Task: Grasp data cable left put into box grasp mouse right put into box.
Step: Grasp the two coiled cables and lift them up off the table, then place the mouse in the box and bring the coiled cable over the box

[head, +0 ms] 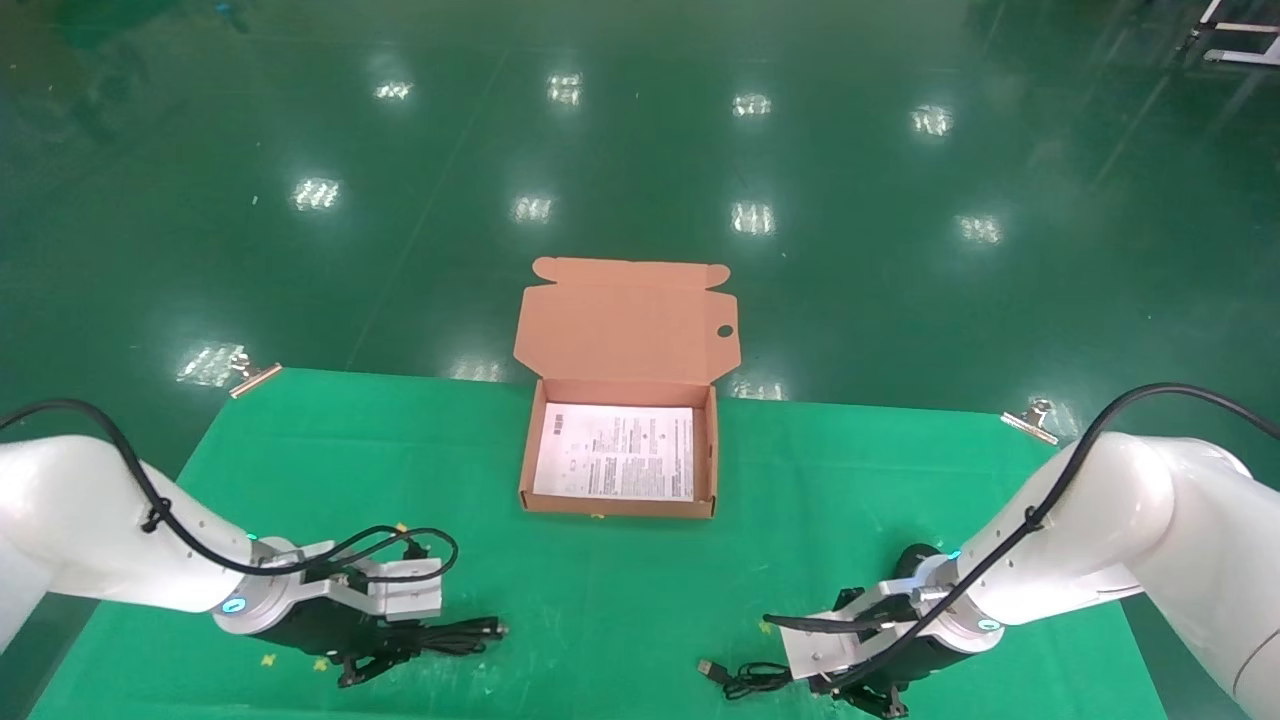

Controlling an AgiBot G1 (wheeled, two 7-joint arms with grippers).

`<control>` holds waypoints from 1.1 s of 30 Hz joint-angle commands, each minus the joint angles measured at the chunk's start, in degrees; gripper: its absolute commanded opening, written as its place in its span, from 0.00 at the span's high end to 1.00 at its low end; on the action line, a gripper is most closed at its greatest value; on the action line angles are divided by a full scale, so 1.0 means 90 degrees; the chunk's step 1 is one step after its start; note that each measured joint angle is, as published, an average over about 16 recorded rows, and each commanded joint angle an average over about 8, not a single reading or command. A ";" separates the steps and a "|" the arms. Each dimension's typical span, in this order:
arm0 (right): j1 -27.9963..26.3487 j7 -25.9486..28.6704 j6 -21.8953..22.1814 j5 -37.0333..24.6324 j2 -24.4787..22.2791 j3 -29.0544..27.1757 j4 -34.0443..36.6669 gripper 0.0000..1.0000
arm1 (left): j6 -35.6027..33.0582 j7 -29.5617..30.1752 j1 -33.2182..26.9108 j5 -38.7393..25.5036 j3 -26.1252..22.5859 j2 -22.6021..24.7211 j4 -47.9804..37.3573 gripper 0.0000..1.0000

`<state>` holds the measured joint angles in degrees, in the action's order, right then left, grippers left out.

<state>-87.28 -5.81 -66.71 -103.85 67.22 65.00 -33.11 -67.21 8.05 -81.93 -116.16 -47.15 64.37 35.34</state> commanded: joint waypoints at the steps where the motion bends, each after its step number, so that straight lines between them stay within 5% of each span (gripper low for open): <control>1: 0.0000 0.0001 -0.0001 0.0000 0.0000 0.0000 -0.0001 1.00 | -0.0002 0.0004 0.0002 0.0001 0.0000 0.0002 -0.0002 1.00; 14: -0.0443 0.0312 -0.0055 0.0278 -0.0642 -0.0336 -0.0683 1.00 | 0.0201 -0.0132 -0.0035 -0.0119 0.0058 -0.0554 0.0882 1.00; 23: -0.1061 0.1269 0.0622 0.0090 -0.1592 -0.0796 -0.2044 1.00 | 0.0470 0.0015 -0.0126 0.0195 0.0499 -0.1351 0.2274 1.00; 33: -0.1658 0.1250 0.1554 0.0067 -0.1050 -0.1170 -0.2329 1.00 | 0.1063 0.0524 -0.0398 0.0107 0.0819 -0.1287 0.3228 1.00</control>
<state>-102.27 4.33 -52.97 -102.77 58.15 54.48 -52.78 -57.80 12.38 -85.50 -115.51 -40.05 52.96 63.94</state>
